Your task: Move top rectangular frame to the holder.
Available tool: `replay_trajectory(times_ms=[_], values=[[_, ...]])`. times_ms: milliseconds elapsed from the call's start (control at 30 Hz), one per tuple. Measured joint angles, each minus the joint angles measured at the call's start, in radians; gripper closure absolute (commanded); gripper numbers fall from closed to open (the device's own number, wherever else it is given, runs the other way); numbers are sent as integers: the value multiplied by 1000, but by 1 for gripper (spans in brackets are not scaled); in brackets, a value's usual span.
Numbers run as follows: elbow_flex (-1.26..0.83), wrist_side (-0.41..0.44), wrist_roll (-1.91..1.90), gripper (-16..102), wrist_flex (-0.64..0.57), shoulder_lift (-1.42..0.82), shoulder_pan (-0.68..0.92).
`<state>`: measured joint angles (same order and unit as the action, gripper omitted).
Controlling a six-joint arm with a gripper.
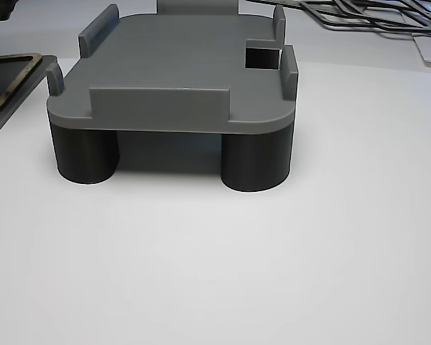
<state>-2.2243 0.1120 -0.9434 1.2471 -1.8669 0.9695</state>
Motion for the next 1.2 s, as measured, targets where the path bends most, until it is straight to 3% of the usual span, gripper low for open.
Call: replay_trajectory(times_ms=[167,333,433,633,967,1200], values=[[-3,-2,-3,36,-6,2,0],[-3,-3,-8,77,-6,3,-2],[-3,-8,-9,96,-6,3,-11],[51,-29,-5,97,71,21,-34],[394,8,-296,97,380,20,-40],[592,34,-627,97,399,61,-83]])
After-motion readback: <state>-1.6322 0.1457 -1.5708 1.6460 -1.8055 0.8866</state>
